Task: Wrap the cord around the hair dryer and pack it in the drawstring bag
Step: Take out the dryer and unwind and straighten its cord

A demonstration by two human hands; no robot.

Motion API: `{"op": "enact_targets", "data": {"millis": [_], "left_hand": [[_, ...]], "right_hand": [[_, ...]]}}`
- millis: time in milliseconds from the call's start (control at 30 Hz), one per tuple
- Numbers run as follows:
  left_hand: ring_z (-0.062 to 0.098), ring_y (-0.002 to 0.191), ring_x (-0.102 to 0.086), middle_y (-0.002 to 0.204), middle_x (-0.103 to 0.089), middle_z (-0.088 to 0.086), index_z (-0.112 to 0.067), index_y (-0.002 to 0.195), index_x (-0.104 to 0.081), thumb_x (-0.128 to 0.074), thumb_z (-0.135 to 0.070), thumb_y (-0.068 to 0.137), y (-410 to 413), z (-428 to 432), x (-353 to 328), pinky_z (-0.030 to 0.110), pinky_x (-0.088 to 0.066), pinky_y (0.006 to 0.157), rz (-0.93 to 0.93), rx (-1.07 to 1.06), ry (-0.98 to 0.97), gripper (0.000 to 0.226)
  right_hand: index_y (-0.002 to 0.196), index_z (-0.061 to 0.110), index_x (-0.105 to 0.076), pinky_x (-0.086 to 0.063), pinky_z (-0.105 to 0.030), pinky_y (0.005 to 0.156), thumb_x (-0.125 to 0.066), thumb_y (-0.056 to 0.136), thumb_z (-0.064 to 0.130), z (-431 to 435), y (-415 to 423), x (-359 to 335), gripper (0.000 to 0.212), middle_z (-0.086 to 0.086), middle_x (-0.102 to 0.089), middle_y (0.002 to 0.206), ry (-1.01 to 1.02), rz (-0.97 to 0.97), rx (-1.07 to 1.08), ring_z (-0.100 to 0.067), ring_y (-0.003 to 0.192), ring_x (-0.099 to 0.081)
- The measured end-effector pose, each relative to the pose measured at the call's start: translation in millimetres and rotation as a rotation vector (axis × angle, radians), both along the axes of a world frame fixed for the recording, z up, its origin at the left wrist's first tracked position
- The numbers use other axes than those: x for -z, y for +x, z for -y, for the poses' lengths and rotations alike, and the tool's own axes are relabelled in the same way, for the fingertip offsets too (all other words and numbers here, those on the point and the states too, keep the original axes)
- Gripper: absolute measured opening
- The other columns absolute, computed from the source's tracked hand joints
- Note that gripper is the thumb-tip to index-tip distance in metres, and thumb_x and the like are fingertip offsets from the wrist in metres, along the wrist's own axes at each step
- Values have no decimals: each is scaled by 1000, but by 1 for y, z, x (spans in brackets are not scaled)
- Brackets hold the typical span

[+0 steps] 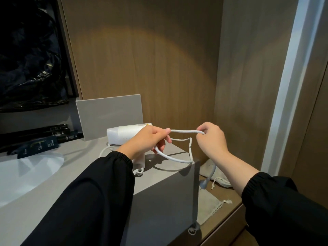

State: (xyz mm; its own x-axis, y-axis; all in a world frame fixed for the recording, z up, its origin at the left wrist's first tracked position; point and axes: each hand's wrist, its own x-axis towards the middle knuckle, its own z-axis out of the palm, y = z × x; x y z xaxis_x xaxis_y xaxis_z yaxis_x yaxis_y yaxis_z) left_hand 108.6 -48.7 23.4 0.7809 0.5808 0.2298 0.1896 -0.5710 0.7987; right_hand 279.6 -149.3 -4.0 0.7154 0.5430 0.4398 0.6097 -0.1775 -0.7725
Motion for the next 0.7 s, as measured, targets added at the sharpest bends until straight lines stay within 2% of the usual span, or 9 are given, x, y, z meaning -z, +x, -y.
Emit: {"op": "enact_targets", "data": {"millis": [133, 200, 267, 333, 400, 467, 533, 600, 700], "left_hand": [[15, 66, -60, 73, -67, 10, -8, 81, -73, -41, -40, 100, 2, -8, 7, 24, -50, 65, 99, -95, -14, 49], [24, 85, -60, 88, -68, 12, -11, 82, -74, -46, -39, 98, 2, -25, 15, 35, -49, 78, 35, -290, 275, 42], [25, 106, -52, 106, -64, 6, -18, 91, -74, -55, -32, 93, 2, -37, 23, 37, -43, 90, -95, -402, 546, 23], [21, 125, -38, 126, -53, 0, -25, 105, -70, -61, -32, 88, 2, -43, 27, 36, -34, 103, -149, -380, 523, 21], [20, 132, -29, 139, -42, 0, -27, 117, -65, -66, -32, 84, 2, -47, 29, 37, -29, 109, -220, -351, 485, 33], [20, 134, -25, 143, -37, 0, -27, 121, -62, -68, -27, 82, 4, -49, 29, 37, -28, 109, -272, -347, 488, 39], [20, 135, -24, 145, -35, -1, -27, 122, -62, -68, -18, 82, 6, -51, 30, 36, -28, 108, -265, -355, 472, 41], [21, 136, -23, 147, -33, 0, -27, 121, -62, -65, -9, 82, 6, -54, 31, 34, -28, 108, -243, -375, 441, 44], [23, 141, -17, 152, -28, 3, -27, 125, -60, -58, -5, 83, 4, -58, 29, 36, -23, 113, -254, -419, 406, 48]], "right_hand": [[96, 15, -64, -44, -21, 56, -52, 93, 6, -8, 1, -4, 15, 0, -57, 80, -215, 38, -35, -12, 70, -54], [101, 8, -66, -46, -25, 58, -48, 95, 6, -14, 11, -5, 19, -3, -56, 77, -294, -104, -14, -15, 65, -52], [106, 3, -66, -50, -32, 66, -43, 97, 9, -19, 19, -1, 25, -8, -56, 72, -355, -384, -28, -20, 62, -52], [102, 5, -64, -52, -36, 77, -38, 98, 23, -23, 20, 8, 32, -11, -59, 74, -337, -630, -96, -23, 70, -55], [103, 11, -57, -49, -40, 89, -34, 98, 44, -27, 21, 18, 41, -9, -56, 84, -369, -695, -161, -25, 87, -55], [108, 14, -55, -45, -41, 93, -37, 93, 57, -32, 25, 25, 48, -8, -53, 91, -410, -723, -214, -27, 98, -53], [100, 12, -62, -47, -35, 80, -49, 91, 51, -37, 28, 24, 43, -7, -54, 85, -441, -742, -235, -23, 84, -54], [89, 7, -68, -43, -26, 62, -57, 91, 31, -41, 30, 18, 26, -5, -55, 75, -441, -742, -234, -15, 62, -49], [89, 6, -72, -46, -24, 57, -59, 92, 11, -42, 27, 5, 14, -8, -63, 78, -363, -681, -271, -14, 62, -54]]}}
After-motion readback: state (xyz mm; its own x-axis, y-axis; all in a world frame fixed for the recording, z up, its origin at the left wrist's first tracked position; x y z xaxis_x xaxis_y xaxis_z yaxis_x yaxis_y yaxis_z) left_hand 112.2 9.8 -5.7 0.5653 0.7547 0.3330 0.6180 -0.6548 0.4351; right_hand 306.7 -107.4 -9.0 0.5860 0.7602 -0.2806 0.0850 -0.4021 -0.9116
